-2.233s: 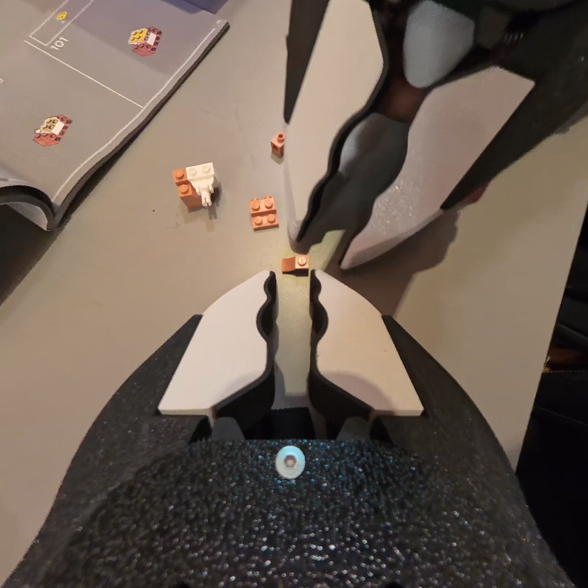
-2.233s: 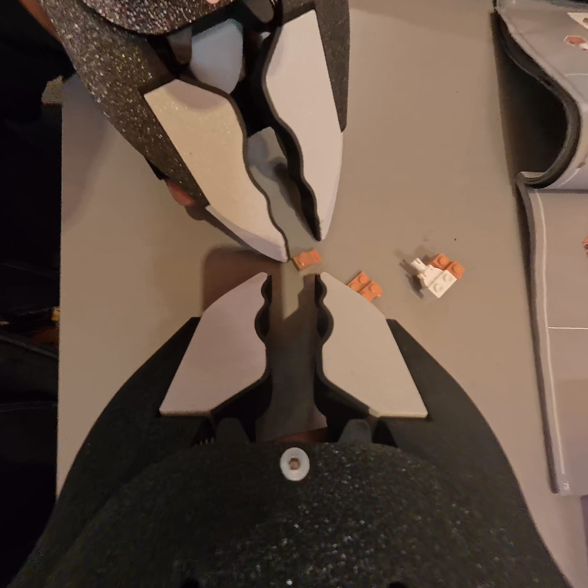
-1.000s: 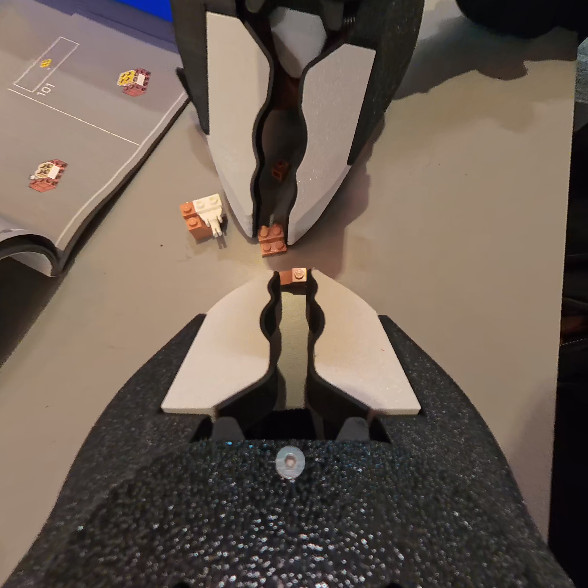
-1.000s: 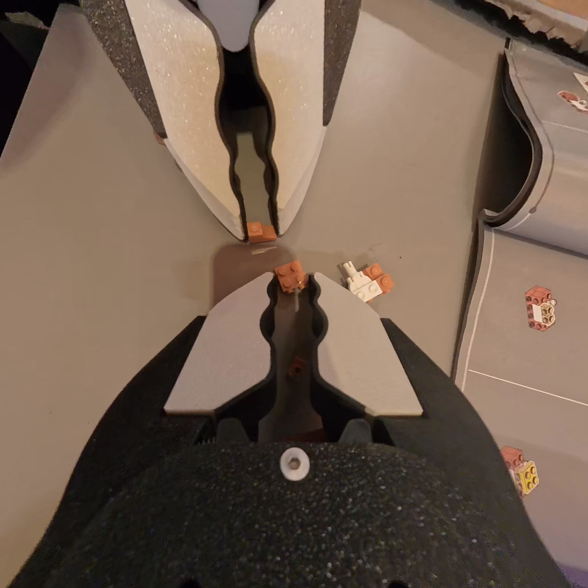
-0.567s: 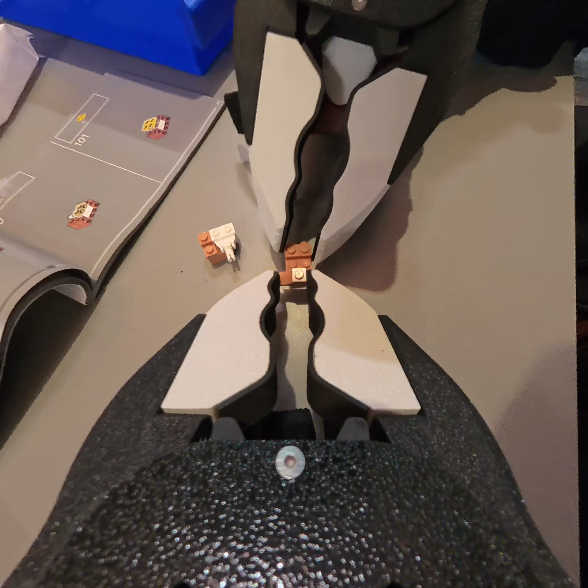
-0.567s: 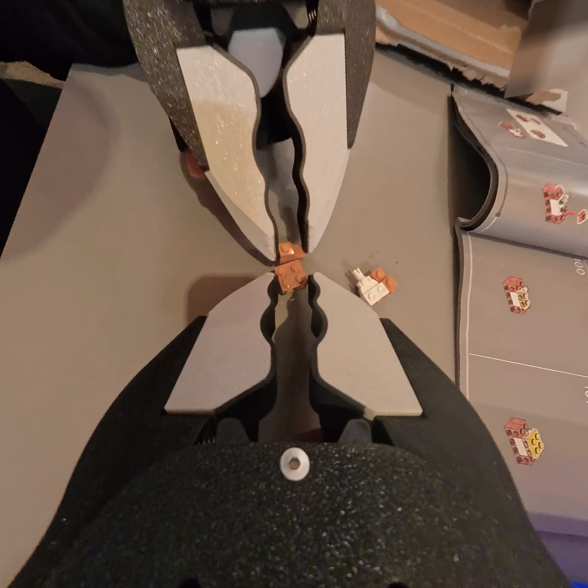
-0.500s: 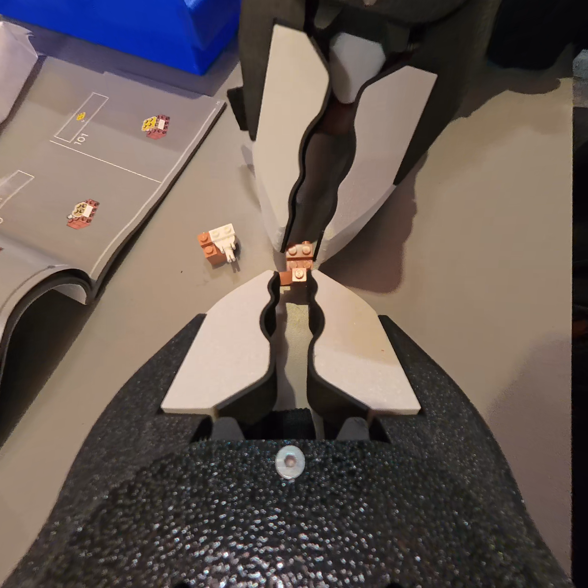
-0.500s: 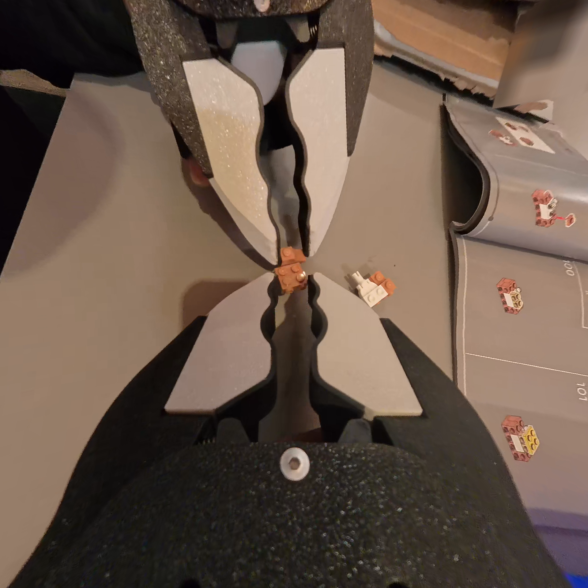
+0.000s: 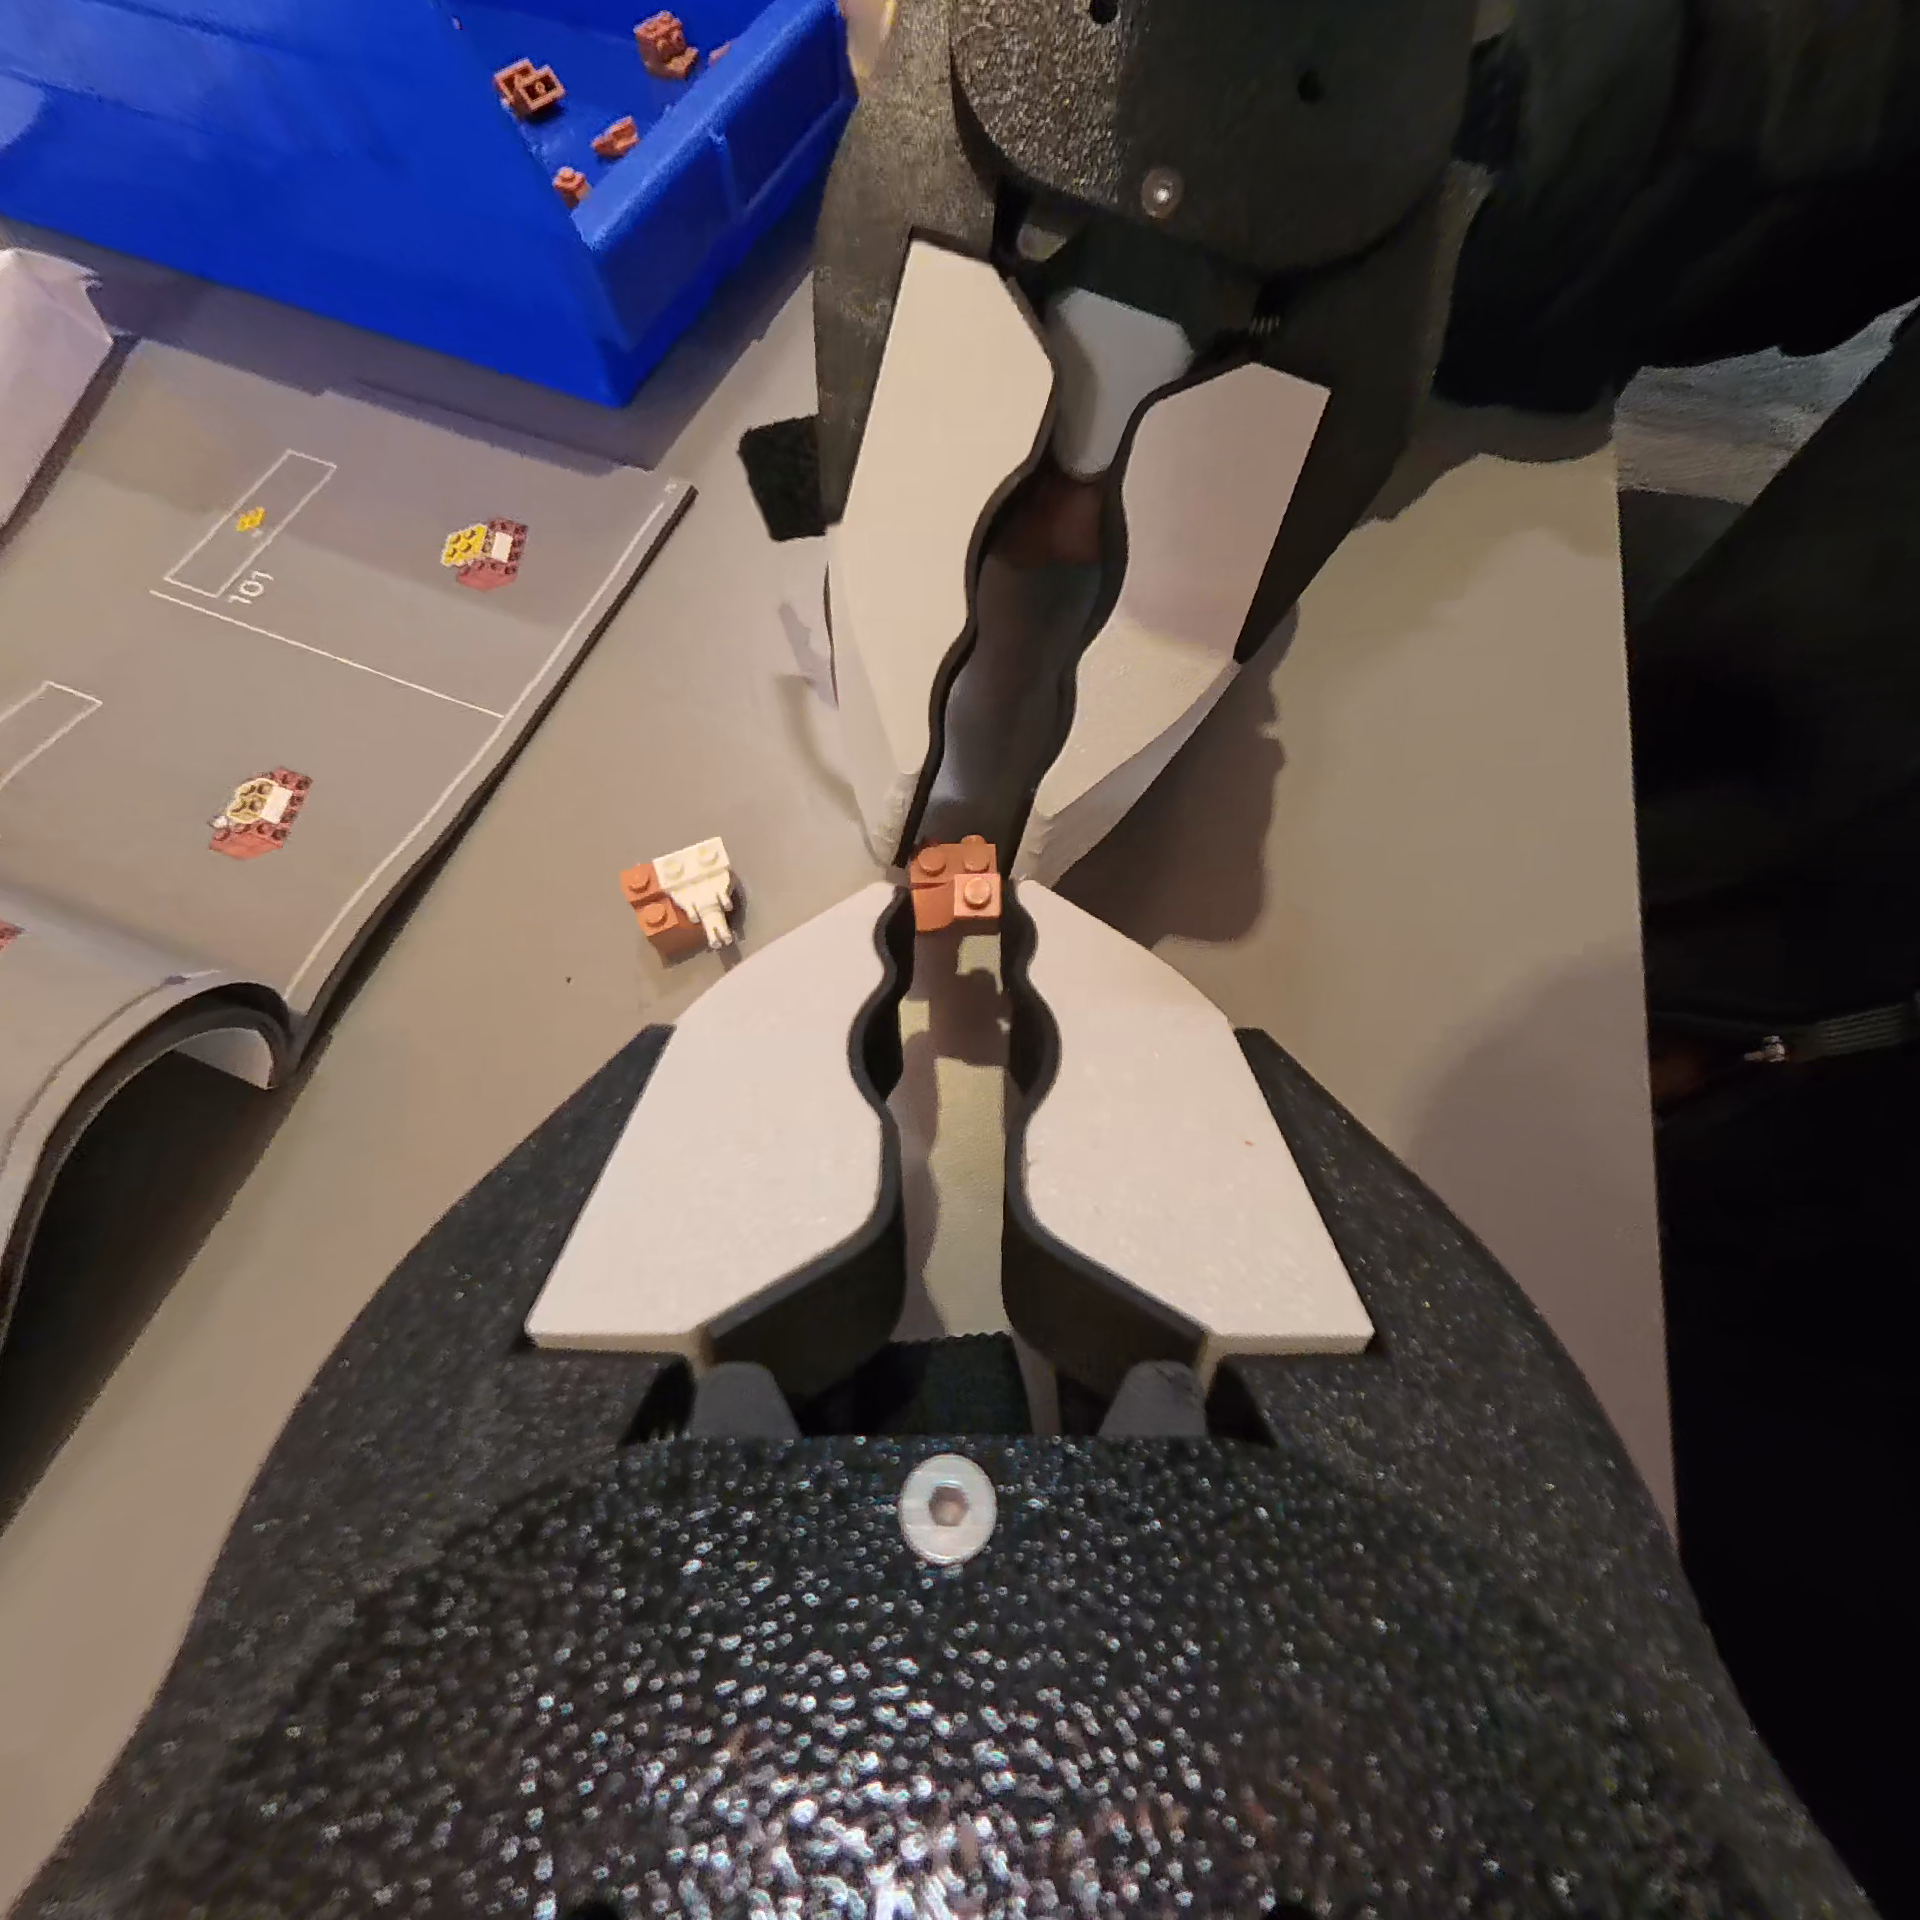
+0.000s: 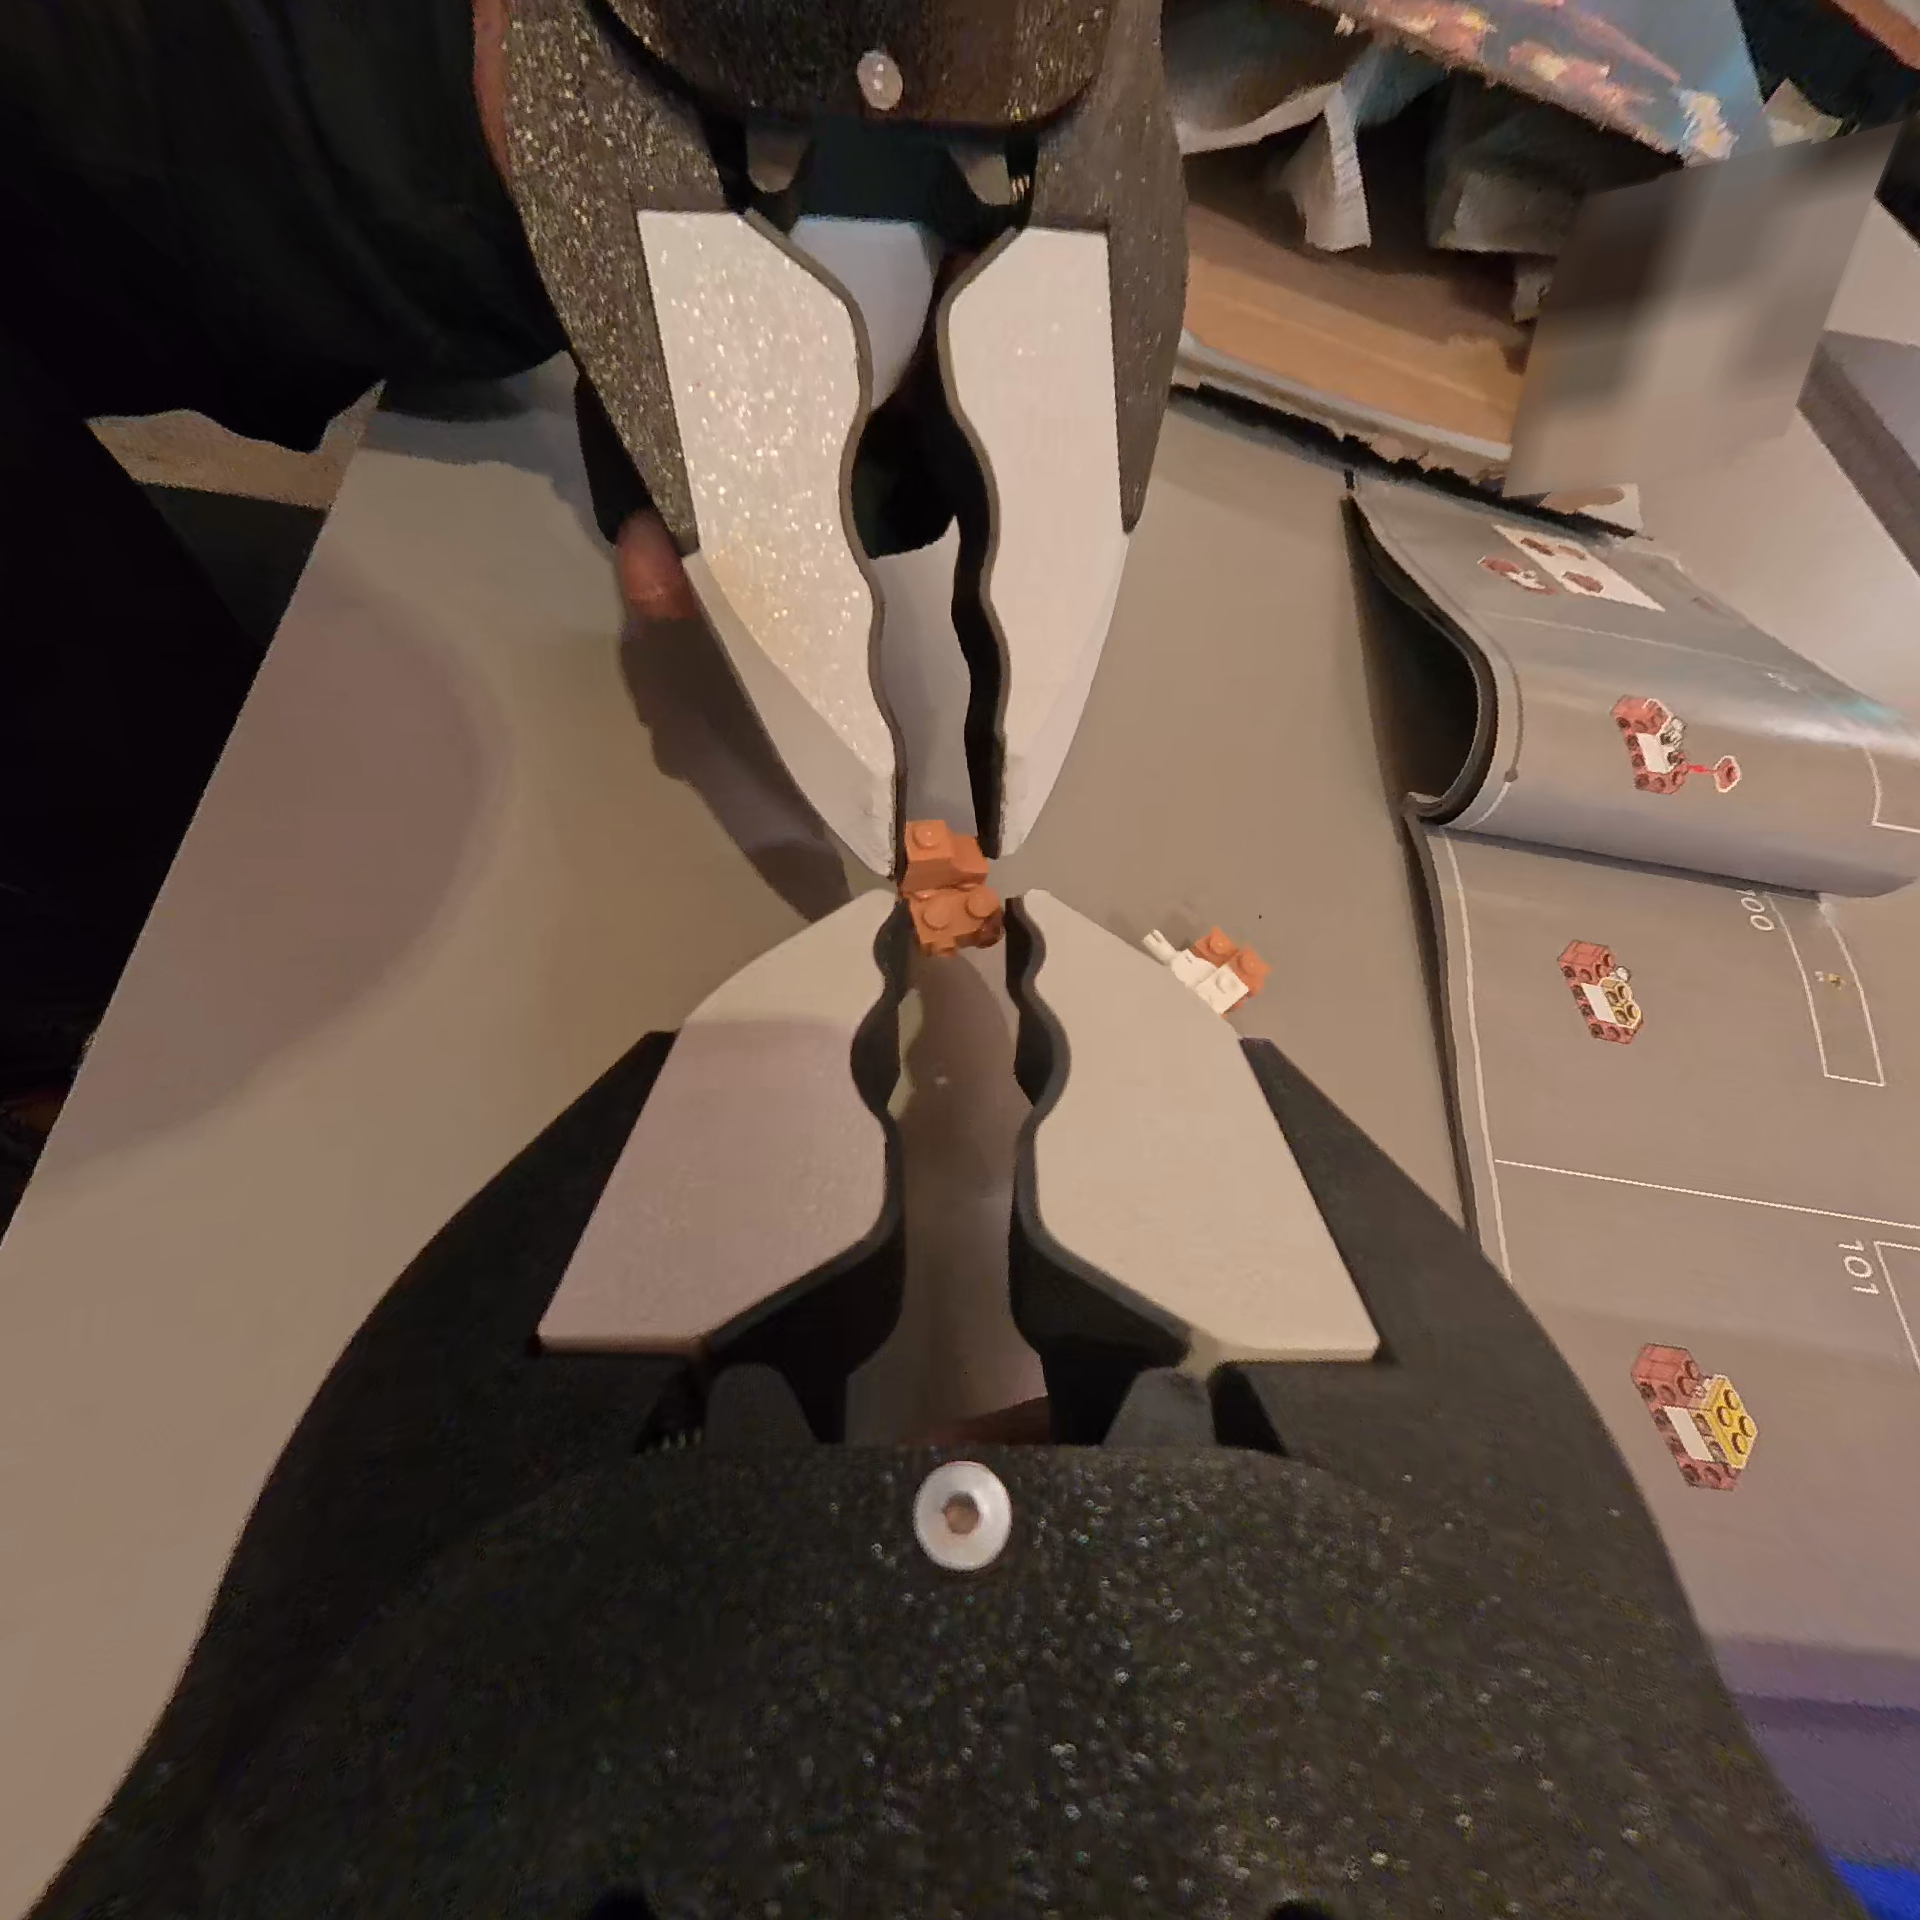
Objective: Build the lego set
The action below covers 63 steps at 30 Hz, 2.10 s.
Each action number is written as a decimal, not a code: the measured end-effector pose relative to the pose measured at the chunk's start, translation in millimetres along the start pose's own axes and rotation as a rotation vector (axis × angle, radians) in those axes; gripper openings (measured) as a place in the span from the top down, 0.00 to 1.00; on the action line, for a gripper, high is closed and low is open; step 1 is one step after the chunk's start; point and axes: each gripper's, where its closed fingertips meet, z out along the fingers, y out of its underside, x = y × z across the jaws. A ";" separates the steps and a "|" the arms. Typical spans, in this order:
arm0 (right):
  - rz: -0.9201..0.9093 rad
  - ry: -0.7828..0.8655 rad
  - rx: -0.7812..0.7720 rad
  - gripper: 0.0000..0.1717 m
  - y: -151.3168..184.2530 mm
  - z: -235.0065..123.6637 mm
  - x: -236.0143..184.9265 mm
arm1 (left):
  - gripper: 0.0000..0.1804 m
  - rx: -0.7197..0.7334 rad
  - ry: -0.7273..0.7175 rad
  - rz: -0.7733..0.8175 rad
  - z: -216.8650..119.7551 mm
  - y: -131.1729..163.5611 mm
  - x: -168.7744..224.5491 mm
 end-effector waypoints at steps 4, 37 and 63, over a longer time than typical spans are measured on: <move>0.008 0.005 0.054 0.90 -7.6 -3.1 -0.8 | 0.92 0.008 0.006 0.012 -5.2 -5.5 2.0; -0.086 -0.159 -0.215 0.79 38.3 5.5 -25.5 | 0.92 -0.138 0.102 -0.040 13.4 31.2 14.0; -0.022 -0.145 -0.195 0.91 32.5 13.9 -16.2 | 0.92 -0.082 0.110 0.005 6.5 25.4 10.9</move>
